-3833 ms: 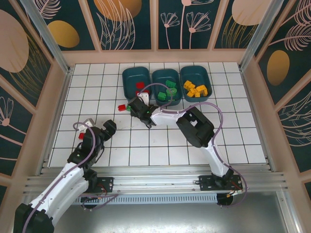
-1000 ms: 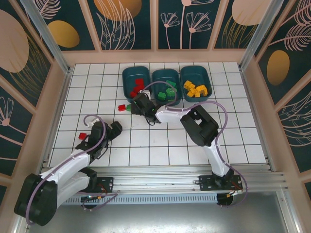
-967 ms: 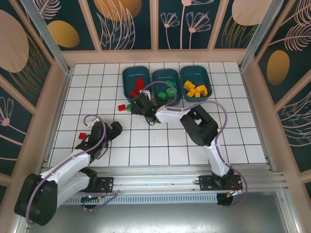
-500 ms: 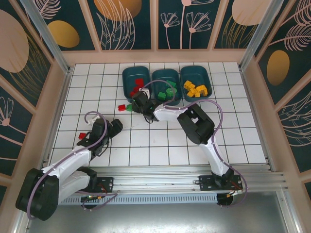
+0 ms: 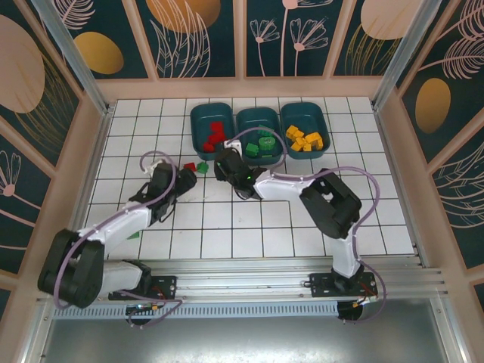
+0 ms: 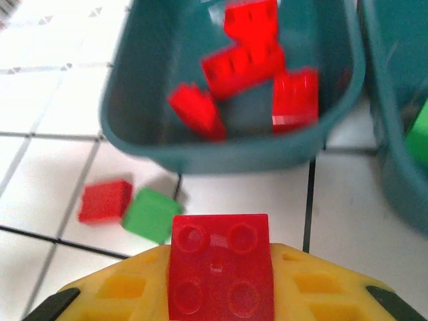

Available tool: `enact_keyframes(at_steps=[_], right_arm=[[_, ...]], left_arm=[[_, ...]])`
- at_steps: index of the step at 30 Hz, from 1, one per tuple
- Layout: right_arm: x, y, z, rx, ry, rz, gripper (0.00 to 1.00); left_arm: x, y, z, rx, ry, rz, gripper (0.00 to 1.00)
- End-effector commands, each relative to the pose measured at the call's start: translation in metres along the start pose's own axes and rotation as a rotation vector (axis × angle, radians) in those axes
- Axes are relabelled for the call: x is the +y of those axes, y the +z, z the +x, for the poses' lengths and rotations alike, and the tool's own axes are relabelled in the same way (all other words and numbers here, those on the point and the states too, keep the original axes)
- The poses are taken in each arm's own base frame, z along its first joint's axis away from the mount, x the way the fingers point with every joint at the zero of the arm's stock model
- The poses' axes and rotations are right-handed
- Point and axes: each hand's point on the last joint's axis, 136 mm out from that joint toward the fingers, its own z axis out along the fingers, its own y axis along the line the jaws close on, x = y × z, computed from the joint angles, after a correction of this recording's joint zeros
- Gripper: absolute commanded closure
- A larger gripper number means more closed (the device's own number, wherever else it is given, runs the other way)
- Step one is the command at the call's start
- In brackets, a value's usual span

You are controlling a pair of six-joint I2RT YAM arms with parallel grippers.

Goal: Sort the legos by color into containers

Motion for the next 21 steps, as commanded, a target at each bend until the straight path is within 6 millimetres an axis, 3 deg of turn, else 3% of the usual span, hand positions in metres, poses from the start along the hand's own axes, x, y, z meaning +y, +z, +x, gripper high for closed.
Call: enact_keyframes(at_steps=[1,4,8,12,16,19,21], right_arm=[[-0.009,0.002,-0.047,-0.124,-0.033,0.030,0.68],[-0.016,0.028,-0.059,-0.103,-0.045,0.022,0.66],[-0.020,0.063,-0.073,-0.076,-0.050,0.015,0.60],[-0.013,0.082,-0.086,-0.062,-0.070,0.011,0.38],[-0.005,0.072,-0.103,-0.096,-0.077,-0.006,0.31],[-0.003,0.054,-0.108,-0.117,-0.061,-0.034,0.30],[-0.004,0.041,-0.109,-0.129,-0.049,-0.049,0.29]], left_arm=[[-0.020,0.011,-0.013,0.043,-0.135,0.038,0.13],[-0.029,0.020,-0.021,0.075,-0.226,0.125,0.20],[-0.021,0.037,-0.033,0.081,-0.226,0.092,0.24],[-0.021,0.062,-0.031,0.166,-0.215,0.098,0.43],[-0.011,0.077,-0.034,0.165,-0.112,0.009,0.49],[0.016,0.086,-0.027,0.179,-0.029,-0.118,0.45],[0.019,0.089,-0.023,0.192,-0.003,-0.124,0.42]])
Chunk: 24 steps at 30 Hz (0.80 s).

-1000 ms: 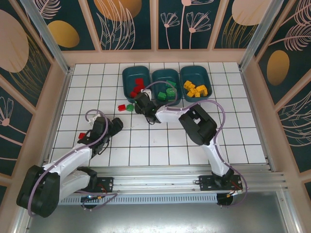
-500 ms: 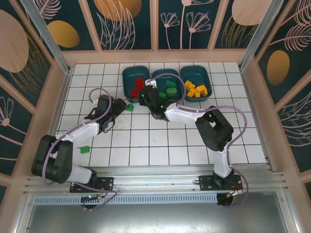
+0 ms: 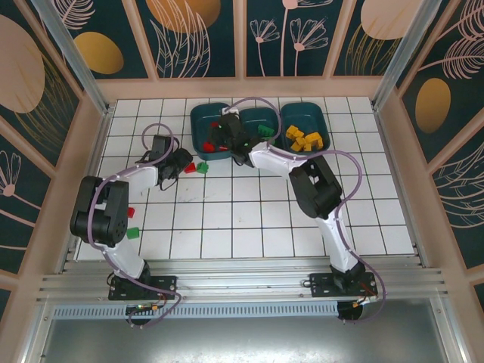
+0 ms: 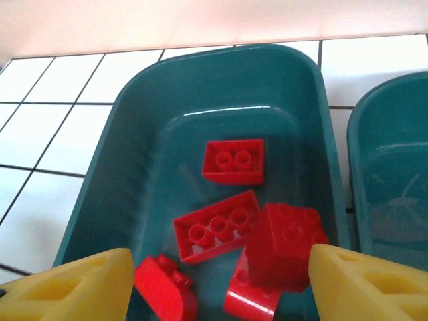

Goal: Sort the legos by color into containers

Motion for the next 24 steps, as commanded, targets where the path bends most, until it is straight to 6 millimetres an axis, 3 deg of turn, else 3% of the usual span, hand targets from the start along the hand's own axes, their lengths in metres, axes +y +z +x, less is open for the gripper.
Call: enact_keyframes(at_steps=[1,9,11,15,24], right_arm=[[0.012,-0.041,-0.036,-0.085,0.023,-0.058,0.29],[-0.001,-0.085,-0.027,-0.100,0.055,-0.075,0.28],[-0.006,-0.093,-0.021,-0.097,0.064,-0.072,0.28],[-0.013,-0.103,-0.004,-0.071,0.064,-0.056,0.28],[-0.030,-0.135,0.031,-0.035,0.088,-0.036,0.28]], left_arm=[[0.023,0.008,0.011,0.045,0.106,-0.098,0.40],[0.015,0.012,0.027,0.075,0.220,-0.088,0.32],[0.001,0.009,0.019,0.049,0.235,-0.066,0.31],[-0.004,0.010,0.019,0.034,0.280,-0.095,0.30],[0.014,0.033,0.028,0.068,0.315,-0.180,0.39]])
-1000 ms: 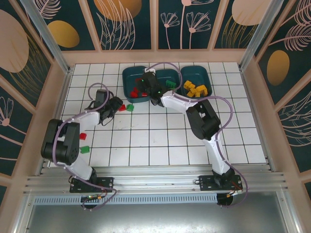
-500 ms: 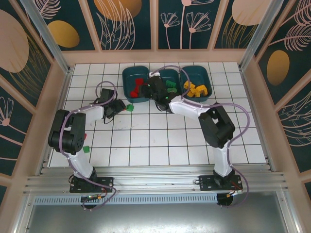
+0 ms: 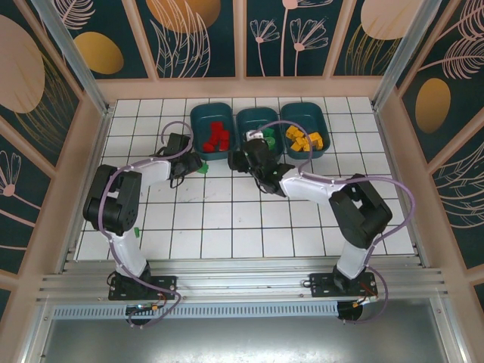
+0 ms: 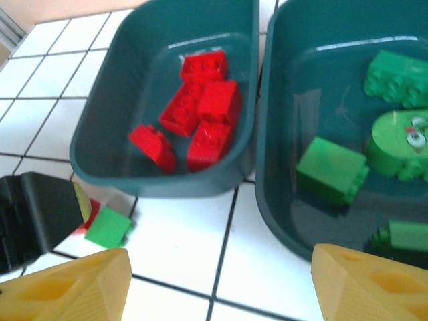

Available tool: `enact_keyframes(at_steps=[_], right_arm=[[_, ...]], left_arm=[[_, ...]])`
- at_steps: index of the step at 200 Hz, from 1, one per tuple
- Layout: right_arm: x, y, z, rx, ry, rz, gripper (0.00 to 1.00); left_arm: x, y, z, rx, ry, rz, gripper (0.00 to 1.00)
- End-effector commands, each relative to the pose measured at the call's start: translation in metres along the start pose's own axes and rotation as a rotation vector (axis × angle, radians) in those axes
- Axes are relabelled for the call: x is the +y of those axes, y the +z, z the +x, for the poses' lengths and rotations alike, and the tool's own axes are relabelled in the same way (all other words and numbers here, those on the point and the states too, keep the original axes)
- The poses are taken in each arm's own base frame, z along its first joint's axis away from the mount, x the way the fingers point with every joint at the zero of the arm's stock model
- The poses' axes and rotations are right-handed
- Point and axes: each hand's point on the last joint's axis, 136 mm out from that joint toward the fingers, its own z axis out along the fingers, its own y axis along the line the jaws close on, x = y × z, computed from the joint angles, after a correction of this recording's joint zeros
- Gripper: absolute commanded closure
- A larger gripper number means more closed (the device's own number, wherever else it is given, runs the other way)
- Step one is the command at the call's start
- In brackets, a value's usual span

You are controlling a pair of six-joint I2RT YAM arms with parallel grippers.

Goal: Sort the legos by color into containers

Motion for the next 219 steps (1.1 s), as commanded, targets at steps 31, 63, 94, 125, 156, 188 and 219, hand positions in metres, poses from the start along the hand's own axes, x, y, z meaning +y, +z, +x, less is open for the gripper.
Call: enact_keyframes(at_steps=[31,63,94,125,156,188,219], right_arm=[[0.001,-0.037,-0.015,-0.082,0.045,-0.006,0.28],[0.002,-0.047,-0.016,-0.090,0.039,-0.003,0.28],[0.004,-0.056,-0.020,-0.103,0.042,-0.013,0.28],[0.004,-0.062,-0.022,-0.114,0.045,-0.015,0.28],[0.004,-0.063,-0.019,-0.112,0.048,-0.021,0.28],[0.003,-0.062,-0.016,-0.109,0.052,-0.024,0.28],[0.002,-0.060,-0.013,-0.106,0.054,-0.024,0.28]], left_arm=[[0.022,0.011,0.007,0.016,0.052,-0.110,0.40],[0.027,0.021,0.008,0.024,0.085,-0.143,0.42],[0.026,0.030,0.011,0.046,0.105,-0.146,0.46],[0.033,0.026,0.011,0.045,0.126,-0.182,0.56],[0.035,0.013,0.009,0.024,0.119,-0.184,0.65],[0.023,-0.024,-0.010,-0.044,0.102,-0.136,0.67],[-0.006,-0.066,-0.034,-0.122,0.092,-0.046,0.67]])
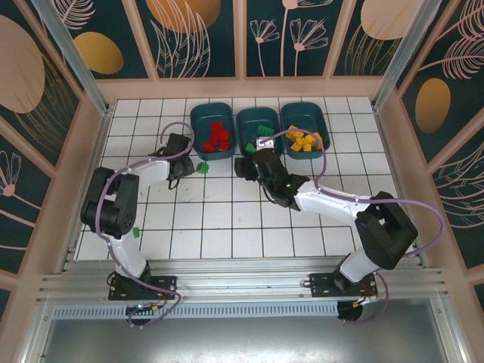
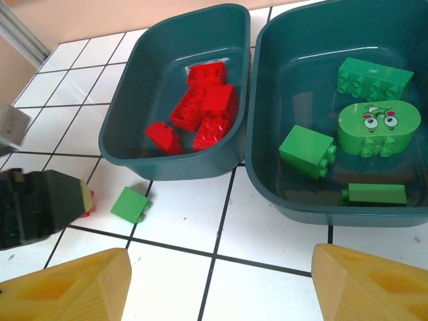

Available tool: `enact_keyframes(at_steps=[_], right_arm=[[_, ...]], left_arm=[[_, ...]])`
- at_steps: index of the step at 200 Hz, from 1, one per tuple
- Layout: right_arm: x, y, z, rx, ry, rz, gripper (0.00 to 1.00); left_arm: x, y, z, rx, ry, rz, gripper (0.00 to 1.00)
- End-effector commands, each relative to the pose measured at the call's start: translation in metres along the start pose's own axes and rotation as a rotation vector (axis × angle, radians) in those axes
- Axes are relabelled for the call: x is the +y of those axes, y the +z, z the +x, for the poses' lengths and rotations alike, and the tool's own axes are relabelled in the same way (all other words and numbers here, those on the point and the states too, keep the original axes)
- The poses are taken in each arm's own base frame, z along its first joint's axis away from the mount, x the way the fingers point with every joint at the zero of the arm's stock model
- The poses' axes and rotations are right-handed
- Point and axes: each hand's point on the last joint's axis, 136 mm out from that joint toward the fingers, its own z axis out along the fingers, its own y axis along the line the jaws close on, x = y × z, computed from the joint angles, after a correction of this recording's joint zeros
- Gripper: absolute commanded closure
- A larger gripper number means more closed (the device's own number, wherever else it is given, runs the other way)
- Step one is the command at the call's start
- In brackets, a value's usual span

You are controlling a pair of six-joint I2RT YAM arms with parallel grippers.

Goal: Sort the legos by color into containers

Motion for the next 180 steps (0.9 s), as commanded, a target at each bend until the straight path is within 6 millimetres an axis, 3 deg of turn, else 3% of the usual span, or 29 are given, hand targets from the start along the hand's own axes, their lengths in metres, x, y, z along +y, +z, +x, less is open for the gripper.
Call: enact_keyframes(at_steps=[1,27,58,91,116,129,148,171,180], right_arm=[[0.003,-0.007,-0.009,-0.047,0.034,-0.009,0.28],[0.002,-0.003,-0.004,-0.036,0.037,-0.005,0.28],[0.002,0.004,0.001,-0.015,0.030,-0.003,0.28],[0.013,0.019,0.008,0.033,0.000,-0.011,0.27],[0.024,0.026,0.012,0.049,-0.005,-0.030,0.24],[0.032,0.031,0.016,0.060,-0.015,-0.038,0.22],[0.047,0.044,0.027,0.085,-0.031,-0.041,0.20],[0.067,0.063,0.041,0.110,-0.031,-0.062,0.19],[0.076,0.071,0.045,0.120,-0.035,-0.068,0.19]], left_arm=[[-0.016,-0.044,-0.031,-0.098,-0.014,0.063,0.67],[-0.051,-0.059,-0.058,-0.124,0.003,0.153,0.66],[-0.092,-0.026,-0.066,-0.055,0.048,0.208,0.64],[-0.117,0.000,-0.077,-0.034,0.082,0.226,0.61],[-0.129,0.007,-0.085,-0.024,0.103,0.243,0.44],[-0.135,-0.008,-0.095,-0.057,0.107,0.271,0.33],[-0.137,-0.046,-0.117,-0.148,0.095,0.310,0.18],[-0.132,-0.107,-0.141,-0.268,0.073,0.350,0.02],[-0.125,-0.132,-0.149,-0.319,0.053,0.364,0.02]])
